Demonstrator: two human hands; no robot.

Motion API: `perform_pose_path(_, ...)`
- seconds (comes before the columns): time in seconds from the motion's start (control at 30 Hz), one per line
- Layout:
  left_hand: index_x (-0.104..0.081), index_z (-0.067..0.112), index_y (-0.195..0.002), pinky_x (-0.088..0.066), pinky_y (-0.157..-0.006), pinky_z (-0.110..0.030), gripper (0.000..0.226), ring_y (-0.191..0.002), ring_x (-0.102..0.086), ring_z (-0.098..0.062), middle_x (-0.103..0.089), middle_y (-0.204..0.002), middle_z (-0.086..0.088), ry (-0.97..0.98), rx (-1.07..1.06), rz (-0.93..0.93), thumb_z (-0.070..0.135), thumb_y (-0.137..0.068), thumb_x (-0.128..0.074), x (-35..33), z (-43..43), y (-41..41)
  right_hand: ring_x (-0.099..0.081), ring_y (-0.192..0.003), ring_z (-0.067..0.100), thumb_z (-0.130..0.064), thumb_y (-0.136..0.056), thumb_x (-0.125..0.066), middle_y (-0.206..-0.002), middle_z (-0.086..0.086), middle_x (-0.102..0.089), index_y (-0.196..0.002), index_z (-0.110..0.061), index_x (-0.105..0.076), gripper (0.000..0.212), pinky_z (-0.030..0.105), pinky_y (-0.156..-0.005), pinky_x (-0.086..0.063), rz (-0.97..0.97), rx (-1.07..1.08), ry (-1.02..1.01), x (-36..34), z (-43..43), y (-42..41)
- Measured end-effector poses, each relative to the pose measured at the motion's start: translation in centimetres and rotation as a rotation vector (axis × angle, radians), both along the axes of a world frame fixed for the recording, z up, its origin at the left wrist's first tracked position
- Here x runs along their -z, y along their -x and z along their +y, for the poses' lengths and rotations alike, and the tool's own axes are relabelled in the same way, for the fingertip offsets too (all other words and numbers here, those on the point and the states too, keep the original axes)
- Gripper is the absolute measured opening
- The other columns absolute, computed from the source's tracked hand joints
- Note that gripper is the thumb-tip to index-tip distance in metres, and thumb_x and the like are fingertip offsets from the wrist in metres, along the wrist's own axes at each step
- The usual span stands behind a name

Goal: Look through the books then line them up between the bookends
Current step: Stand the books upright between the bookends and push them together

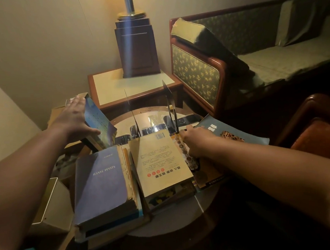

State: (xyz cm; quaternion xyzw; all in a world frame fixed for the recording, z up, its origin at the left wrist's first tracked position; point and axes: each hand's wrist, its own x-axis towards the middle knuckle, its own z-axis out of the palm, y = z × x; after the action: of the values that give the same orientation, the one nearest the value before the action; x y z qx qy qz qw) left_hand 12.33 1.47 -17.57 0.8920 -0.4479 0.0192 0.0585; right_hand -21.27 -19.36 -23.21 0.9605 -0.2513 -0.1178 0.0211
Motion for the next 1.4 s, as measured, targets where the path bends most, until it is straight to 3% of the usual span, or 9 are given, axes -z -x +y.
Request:
perform_pose_path(0.2, 0.000, 0.013, -0.156, -0.006, -0.122, -0.045, 0.127, -0.150, 0.007, -0.023, 0.003, -0.164, -0.005, 0.004, 0.003, 0.006, 0.049, -0.068, -0.083, -0.2, -0.3, 0.4, -0.063, -0.090, 0.028, -0.015, -0.084, -0.070, -0.109, 0.010, -0.052, -0.110, -0.012, -0.055, 0.030, 0.034, -0.072, -0.059, -0.259, 0.059, -0.026, -1.8, -1.7, 1.6)
perform_pose_path(0.43, 0.000, 0.013, -0.156, -0.005, -0.122, -0.044, 0.129, -0.151, 0.006, -0.024, 0.002, -0.164, -0.006, -0.025, 0.004, -0.008, 0.055, -0.066, -0.082, -0.1, -0.5, -0.1, -0.062, -0.095, 0.024, -0.018, -0.080, -0.077, -0.110, 0.006, -0.057, -0.114, -0.012, -0.058, 0.039, 0.034, -0.075, -0.057, -0.549, 0.140, -0.096, -4.7, -4.7, 3.9)
perform_pose_path(0.6, -0.004, 0.011, -0.156, -0.007, -0.122, -0.045, 0.133, -0.151, 0.003, -0.026, 0.000, -0.164, -0.007, -0.019, 0.008, -0.016, 0.060, -0.061, -0.082, 0.0, -0.7, -0.7, -0.064, -0.091, 0.022, -0.015, -0.077, -0.079, -0.110, 0.010, -0.064, -0.114, -0.007, -0.063, 0.042, 0.015, -0.063, -0.044, -0.797, 0.137, -0.010, -8.0, -7.2, 4.7)
perform_pose_path(0.87, -0.002, 0.010, -0.156, -0.005, -0.121, -0.044, 0.133, -0.150, 0.006, -0.027, 0.003, -0.164, -0.008, -0.038, 0.005, 0.019, 0.058, -0.062, -0.082, -0.1, -0.8, -0.7, -0.064, -0.112, 0.022, -0.016, -0.078, -0.077, -0.123, 0.010, -0.067, -0.120, -0.007, -0.065, 0.045, 0.023, -0.087, -0.053, -1.172, 0.070, 0.078, -12.1, -7.4, 3.1)
perform_pose_path(0.97, -0.002, 0.009, -0.156, -0.002, -0.120, -0.042, 0.130, -0.150, 0.006, -0.027, 0.003, -0.164, -0.009, -0.045, 0.003, 0.014, 0.056, -0.065, -0.082, -0.4, -0.9, -0.2, -0.062, -0.115, 0.022, -0.014, -0.075, -0.078, -0.125, 0.011, -0.067, -0.119, -0.005, -0.066, 0.046, 0.013, -0.087, -0.047, -1.280, 0.072, 0.062, -11.7, -6.4, 2.4)
perform_pose_path(1.03, -0.002, 0.009, -0.156, -0.001, -0.121, -0.042, 0.129, -0.150, 0.006, -0.026, 0.003, -0.164, -0.009, -0.039, 0.007, 0.019, 0.054, -0.065, -0.082, -0.5, -0.9, -0.1, -0.060, -0.119, 0.023, -0.010, -0.075, -0.079, -0.128, 0.014, -0.065, -0.118, -0.002, -0.066, 0.046, 0.009, -0.092, -0.042, -1.293, 0.066, 0.057, -10.4, -5.3, 2.2)
perform_pose_path(1.2, -0.001, 0.009, -0.156, -0.002, -0.121, -0.043, 0.130, -0.150, 0.007, -0.026, 0.003, -0.164, -0.009, -0.046, 0.000, 0.035, 0.054, -0.065, -0.082, -0.3, -0.7, -0.4, -0.057, -0.126, 0.031, -0.013, -0.075, -0.073, -0.136, 0.020, -0.058, -0.118, -0.001, -0.062, 0.046, 0.030, -0.097, -0.054, -1.290, 0.038, -0.046, -6.6, -3.7, 2.8)
perform_pose_path(1.3, -0.002, 0.009, -0.155, -0.001, -0.120, -0.042, 0.129, -0.150, 0.006, -0.027, 0.002, -0.164, -0.010, -0.049, 0.006, 0.037, 0.054, -0.065, -0.082, -0.4, -0.8, -0.4, -0.055, -0.126, 0.026, -0.017, -0.077, -0.072, -0.140, 0.019, -0.056, -0.115, -0.004, -0.065, 0.040, 0.008, -0.089, -0.046, -1.178, 0.038, -0.073, -7.5, -3.4, 3.0)
perform_pose_path(1.4, -0.001, 0.009, -0.155, 0.001, -0.119, -0.042, 0.127, -0.150, 0.008, -0.027, 0.003, -0.164, -0.010, -0.058, -0.001, 0.029, 0.052, -0.067, -0.082, -0.7, -1.0, 0.1, -0.068, -0.105, 0.029, -0.032, -0.080, -0.071, -0.121, 0.014, -0.067, -0.119, -0.011, -0.062, 0.044, 0.021, -0.072, -0.058, -0.922, 0.050, -0.083, -10.0, -2.8, 2.5)
